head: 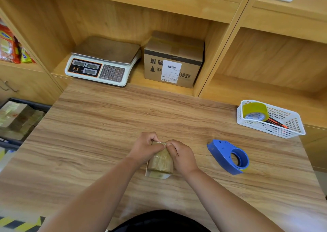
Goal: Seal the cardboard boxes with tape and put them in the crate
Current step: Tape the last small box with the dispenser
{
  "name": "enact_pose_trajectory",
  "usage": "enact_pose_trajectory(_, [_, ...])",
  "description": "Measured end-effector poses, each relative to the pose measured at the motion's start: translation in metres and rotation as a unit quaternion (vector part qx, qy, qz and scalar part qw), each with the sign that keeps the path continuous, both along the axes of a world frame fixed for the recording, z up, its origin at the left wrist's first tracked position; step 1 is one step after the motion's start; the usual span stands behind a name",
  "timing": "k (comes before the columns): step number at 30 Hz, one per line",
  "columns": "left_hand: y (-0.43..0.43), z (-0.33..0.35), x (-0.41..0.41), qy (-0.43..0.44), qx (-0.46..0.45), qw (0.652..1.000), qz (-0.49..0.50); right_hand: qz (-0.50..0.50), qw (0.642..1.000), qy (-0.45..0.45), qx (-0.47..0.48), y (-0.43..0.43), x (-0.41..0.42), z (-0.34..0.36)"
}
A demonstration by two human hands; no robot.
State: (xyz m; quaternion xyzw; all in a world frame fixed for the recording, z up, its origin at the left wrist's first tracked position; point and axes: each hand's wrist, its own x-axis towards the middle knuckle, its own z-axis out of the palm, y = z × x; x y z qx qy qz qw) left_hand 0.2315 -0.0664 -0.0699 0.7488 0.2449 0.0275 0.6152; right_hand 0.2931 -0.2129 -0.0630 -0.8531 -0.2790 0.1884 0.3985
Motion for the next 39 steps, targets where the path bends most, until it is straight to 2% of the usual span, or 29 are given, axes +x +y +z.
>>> enact_pose_trajectory(2, [-0.001, 0.0, 0.0, -0.003, 0.016, 1.0, 0.009, -0.01, 0.999, 0.028, 0.015, 0.0, 0.0, 0.001])
enact_pose_trajectory(6, [0.001, -0.001, -0.002, 0.001, 0.015, 0.999, 0.03, -0.006, 0.987, 0.159, 0.035, 0.004, -0.001, 0.005])
enact_pose_trajectory(9, [0.001, -0.003, -0.003, -0.007, 0.012, 1.0, 0.028, 0.005, 0.989, 0.145, 0.017, 0.005, -0.004, 0.003])
enact_pose_trajectory(13, [-0.001, -0.004, -0.008, -0.014, 0.014, 0.999, 0.046, -0.016, 0.992, 0.118, 0.04, 0.009, -0.013, 0.0])
enact_pose_trajectory(19, [-0.005, -0.002, -0.011, 0.011, 0.03, 0.997, 0.07, -0.05, 0.988, 0.129, 0.063, 0.006, -0.013, -0.001])
enact_pose_trajectory(22, [-0.009, -0.001, -0.016, 0.043, 0.036, 0.991, 0.119, -0.065, 0.988, 0.117, 0.073, 0.001, -0.01, 0.001])
enact_pose_trajectory(25, [-0.014, 0.003, -0.018, 0.047, 0.004, 0.989, 0.14, -0.096, 0.986, 0.093, 0.096, -0.002, -0.01, 0.006])
enact_pose_trajectory(35, [-0.026, 0.008, -0.026, -0.009, -0.034, 0.995, 0.098, -0.043, 0.986, -0.147, 0.061, -0.018, -0.025, -0.001])
enact_pose_trajectory(39, [-0.022, -0.002, -0.038, -0.002, -0.021, 0.996, 0.085, -0.024, 0.992, -0.122, 0.029, -0.026, -0.028, -0.004])
